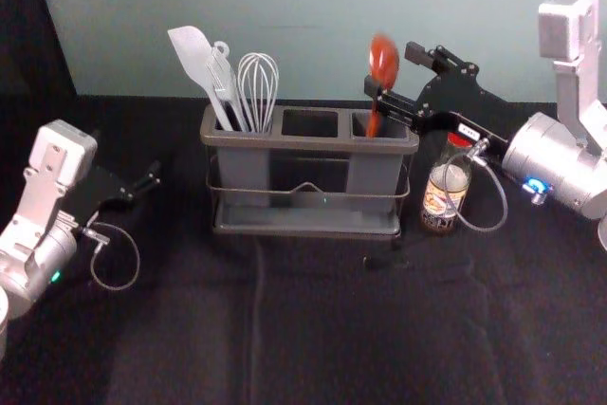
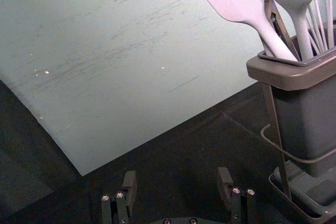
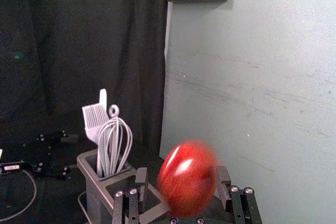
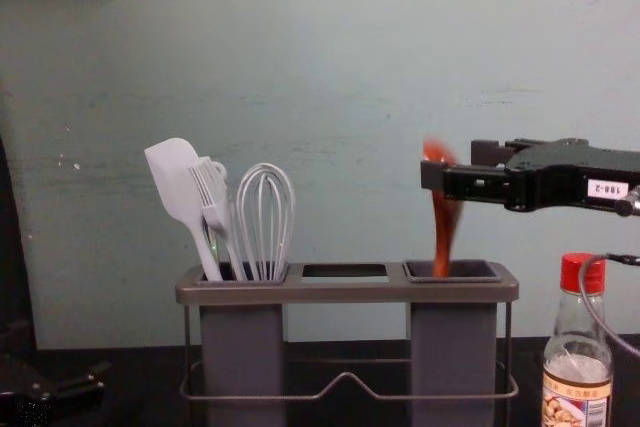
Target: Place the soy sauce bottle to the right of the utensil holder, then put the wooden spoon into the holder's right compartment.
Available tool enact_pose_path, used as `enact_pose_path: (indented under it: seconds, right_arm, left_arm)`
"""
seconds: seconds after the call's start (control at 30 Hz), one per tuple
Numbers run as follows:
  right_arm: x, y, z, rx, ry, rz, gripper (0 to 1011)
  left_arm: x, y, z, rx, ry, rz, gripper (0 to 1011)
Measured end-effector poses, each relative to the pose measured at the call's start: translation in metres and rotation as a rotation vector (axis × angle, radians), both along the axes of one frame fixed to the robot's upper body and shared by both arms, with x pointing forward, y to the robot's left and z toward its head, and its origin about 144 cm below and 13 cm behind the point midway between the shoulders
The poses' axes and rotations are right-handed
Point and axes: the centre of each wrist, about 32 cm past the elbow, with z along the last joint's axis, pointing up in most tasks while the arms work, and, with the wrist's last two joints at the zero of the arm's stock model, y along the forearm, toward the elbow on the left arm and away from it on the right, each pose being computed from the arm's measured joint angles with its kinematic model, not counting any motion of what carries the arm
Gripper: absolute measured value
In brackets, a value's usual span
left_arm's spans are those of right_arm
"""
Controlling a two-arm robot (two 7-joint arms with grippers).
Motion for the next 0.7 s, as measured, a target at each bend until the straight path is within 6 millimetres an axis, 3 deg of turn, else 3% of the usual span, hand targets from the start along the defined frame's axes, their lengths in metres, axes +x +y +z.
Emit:
enact_pose_path:
  seconds: [0.7]
  right_arm:
    - [0.0017,0.0010,-0.0059,-0.010,0.018,-0.008,821]
  left_arm:
    - [0.0000,0.0000,0.0000,0.000,0.000,0.000,1005]
